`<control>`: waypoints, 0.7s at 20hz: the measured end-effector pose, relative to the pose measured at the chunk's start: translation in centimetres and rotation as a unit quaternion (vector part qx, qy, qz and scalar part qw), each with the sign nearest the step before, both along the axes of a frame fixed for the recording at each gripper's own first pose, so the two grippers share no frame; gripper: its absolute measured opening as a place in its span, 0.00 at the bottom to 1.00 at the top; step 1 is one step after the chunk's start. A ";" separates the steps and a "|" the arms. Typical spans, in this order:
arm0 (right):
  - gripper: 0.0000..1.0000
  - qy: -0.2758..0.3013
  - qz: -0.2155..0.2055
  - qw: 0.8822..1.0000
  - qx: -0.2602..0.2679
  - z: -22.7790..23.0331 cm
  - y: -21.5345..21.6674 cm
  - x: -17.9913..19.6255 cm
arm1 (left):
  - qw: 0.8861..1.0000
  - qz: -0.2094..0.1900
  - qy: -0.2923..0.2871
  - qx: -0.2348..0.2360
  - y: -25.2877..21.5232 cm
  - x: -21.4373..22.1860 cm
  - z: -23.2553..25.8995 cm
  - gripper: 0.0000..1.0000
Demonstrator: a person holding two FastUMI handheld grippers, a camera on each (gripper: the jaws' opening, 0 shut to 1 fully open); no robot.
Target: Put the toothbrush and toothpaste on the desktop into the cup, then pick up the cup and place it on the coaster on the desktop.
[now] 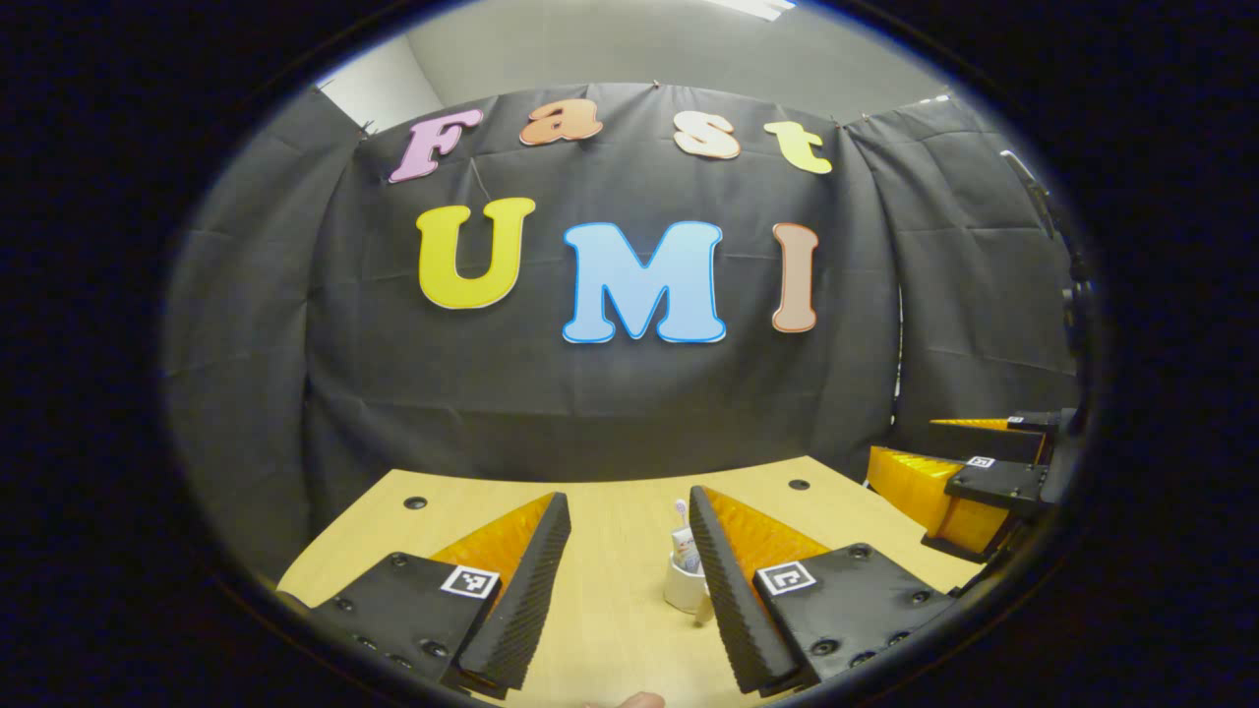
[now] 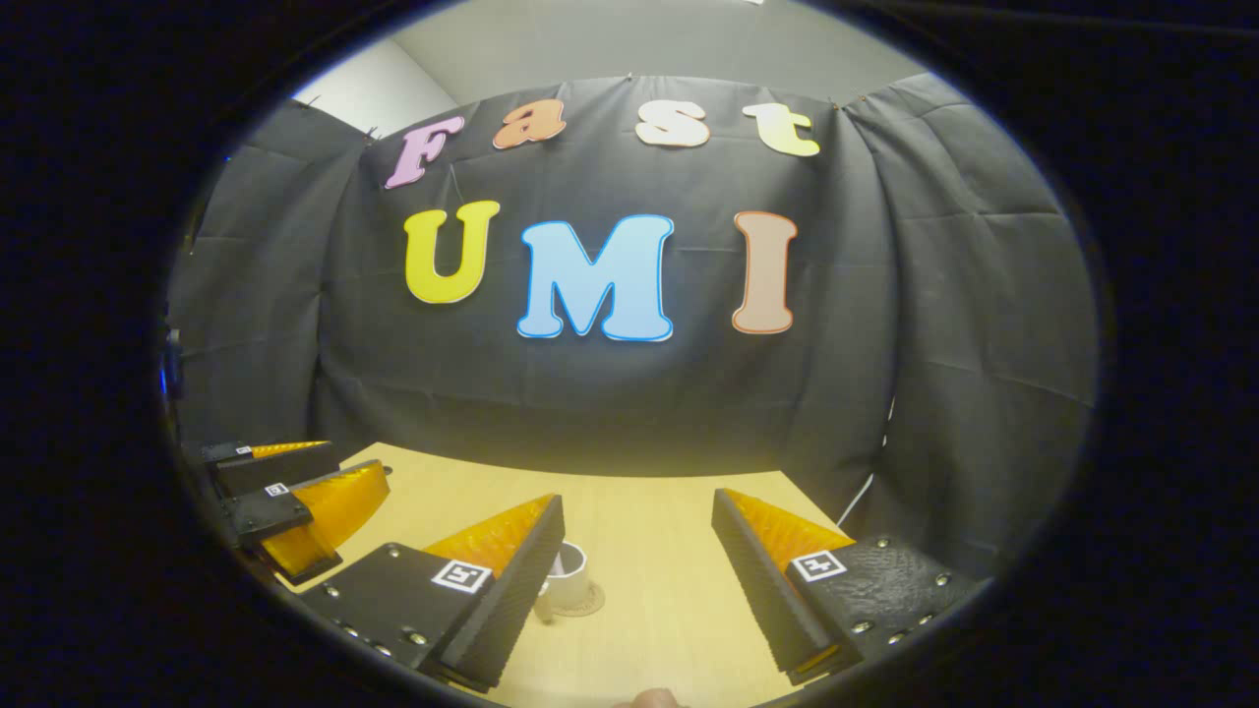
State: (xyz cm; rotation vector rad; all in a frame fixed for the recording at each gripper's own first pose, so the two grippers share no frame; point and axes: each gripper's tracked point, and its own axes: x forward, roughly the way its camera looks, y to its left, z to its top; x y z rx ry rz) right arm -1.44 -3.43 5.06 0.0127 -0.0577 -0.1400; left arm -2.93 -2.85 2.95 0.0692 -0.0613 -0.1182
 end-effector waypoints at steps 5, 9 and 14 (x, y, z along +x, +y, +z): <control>0.95 -0.008 -0.013 1.000 0.000 0.7 0.0 -0.8 | 1.000 -0.008 -0.006 -0.003 0.0 0.3 0.6 0.82; 0.95 -0.010 -0.018 1.000 0.001 1.1 -0.2 -1.3 | 1.000 -0.009 -0.005 -0.005 -0.2 0.2 0.6 0.79; 0.95 -0.013 -0.025 1.000 0.011 1.3 -0.7 -1.6 | 1.000 -0.016 -0.010 0.001 -0.9 0.0 0.6 0.80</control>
